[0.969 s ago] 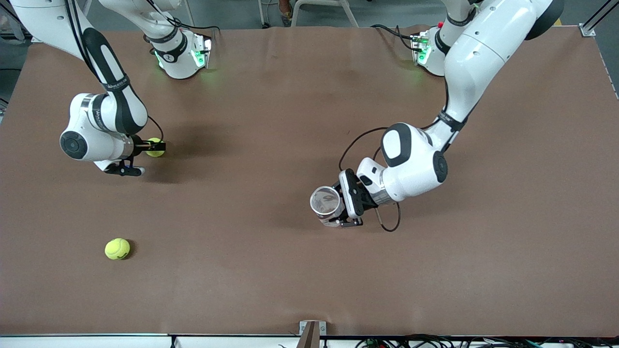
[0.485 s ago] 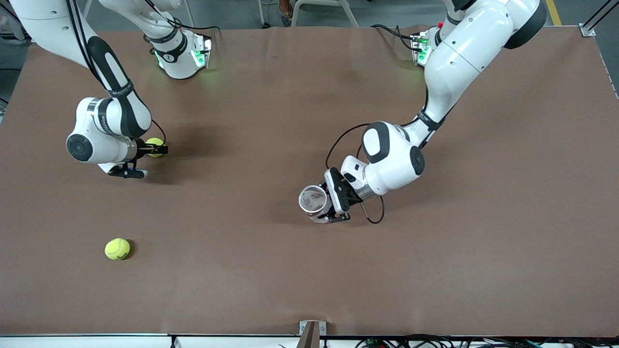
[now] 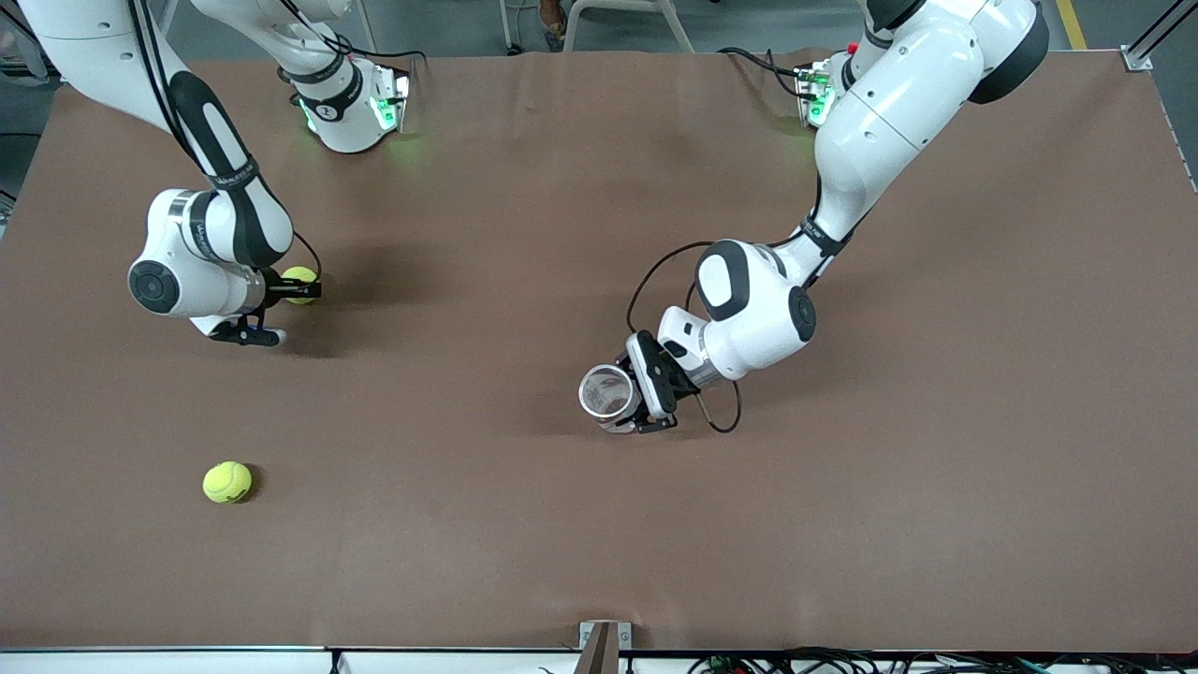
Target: Insert tennis ball vertically with right arm
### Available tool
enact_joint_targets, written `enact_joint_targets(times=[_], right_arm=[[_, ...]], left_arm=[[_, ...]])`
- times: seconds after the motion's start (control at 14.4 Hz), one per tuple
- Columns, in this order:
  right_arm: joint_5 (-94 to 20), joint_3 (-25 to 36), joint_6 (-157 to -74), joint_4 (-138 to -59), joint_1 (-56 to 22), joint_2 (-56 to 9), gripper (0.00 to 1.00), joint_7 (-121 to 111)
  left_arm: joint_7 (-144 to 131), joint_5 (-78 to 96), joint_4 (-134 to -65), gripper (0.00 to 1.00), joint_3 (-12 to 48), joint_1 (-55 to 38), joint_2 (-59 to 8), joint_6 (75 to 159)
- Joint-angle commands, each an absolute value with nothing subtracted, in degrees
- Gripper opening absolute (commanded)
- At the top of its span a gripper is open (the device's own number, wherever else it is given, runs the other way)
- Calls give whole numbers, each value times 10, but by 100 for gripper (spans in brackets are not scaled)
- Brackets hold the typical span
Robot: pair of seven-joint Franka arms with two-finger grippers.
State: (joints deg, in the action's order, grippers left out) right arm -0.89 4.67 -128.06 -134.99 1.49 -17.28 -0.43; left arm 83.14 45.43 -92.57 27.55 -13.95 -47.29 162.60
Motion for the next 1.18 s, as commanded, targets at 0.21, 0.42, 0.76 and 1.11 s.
enact_joint_targets(times=[0.21,0.42,0.76,1.11], right_arm=[[-18,42,-1126,-1193,9,-165,42,-6],[-32,42,-1016,-1039,-14,-166,40,-6],[-165,34,-1017,-931,-83,-167,34,-10],[-361,34,-1167,-878,-180,-221,34,-12]], left_arm=[[839,468,-911,68,278,-143,-480,1635],[839,479,-913,68,278,-143,-479,1636],[839,482,-917,70,278,-143,-480,1636],[841,480,-917,69,278,-144,-481,1636]])
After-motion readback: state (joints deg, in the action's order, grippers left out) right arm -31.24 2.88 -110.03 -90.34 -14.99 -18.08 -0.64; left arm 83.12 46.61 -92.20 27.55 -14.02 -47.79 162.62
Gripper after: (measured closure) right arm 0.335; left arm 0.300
